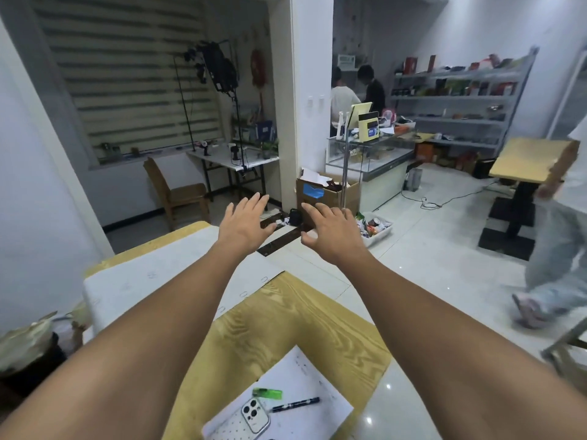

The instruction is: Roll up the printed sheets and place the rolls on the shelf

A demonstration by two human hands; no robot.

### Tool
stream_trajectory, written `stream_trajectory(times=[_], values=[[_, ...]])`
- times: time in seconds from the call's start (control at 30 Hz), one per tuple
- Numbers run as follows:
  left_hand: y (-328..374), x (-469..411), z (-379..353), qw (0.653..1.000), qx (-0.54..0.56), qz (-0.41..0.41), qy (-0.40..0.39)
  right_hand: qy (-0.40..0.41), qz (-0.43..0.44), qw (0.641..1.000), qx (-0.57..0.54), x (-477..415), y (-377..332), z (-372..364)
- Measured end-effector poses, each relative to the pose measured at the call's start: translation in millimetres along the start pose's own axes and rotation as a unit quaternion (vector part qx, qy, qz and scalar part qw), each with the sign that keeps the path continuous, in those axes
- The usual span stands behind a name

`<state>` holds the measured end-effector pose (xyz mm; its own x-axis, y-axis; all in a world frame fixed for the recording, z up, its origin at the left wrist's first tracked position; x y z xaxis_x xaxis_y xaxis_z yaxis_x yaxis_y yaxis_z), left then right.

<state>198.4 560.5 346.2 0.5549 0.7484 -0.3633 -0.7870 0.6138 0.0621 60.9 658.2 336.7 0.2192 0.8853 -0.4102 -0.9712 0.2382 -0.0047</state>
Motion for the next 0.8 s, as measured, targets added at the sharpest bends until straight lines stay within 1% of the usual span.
stream_trajectory(times=[0.13, 0.33, 0.57, 0.7, 0.8], values=[[39, -22, -23, 1.0, -0.002, 0.009, -0.007, -0.002, 0.001, 1.0, -0.008, -7, 47, -10], [89, -71, -53, 1.0, -0.008, -0.019, 0.007, -0.008, -0.017, 1.0, -0.022, -34, 109, -34], [104, -148, -101, 0.998, -0.048, 0.029, -0.017, -0.02, 0.004, 0.999, -0.034, -90, 171, -80], [110, -204, -124, 0.997, -0.06, 0.043, -0.022, -0.046, 0.021, 0.997, -0.054, -145, 201, -105], [108, -248, -141, 0.995, -0.067, 0.058, -0.041, -0.075, 0.045, 0.994, -0.06, -185, 221, -126]])
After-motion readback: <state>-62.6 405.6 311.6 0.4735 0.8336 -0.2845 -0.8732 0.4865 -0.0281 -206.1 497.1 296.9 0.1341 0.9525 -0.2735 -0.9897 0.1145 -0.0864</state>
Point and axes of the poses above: each hand's wrist, its own x-axis away from the middle knuckle, its own z-axis out of the back of the hand, y = z × x, the point moved 6 cm from there along -x, towards the middle knuckle, and after that the axes turned 1 degree about z, right-handed, at the moved point
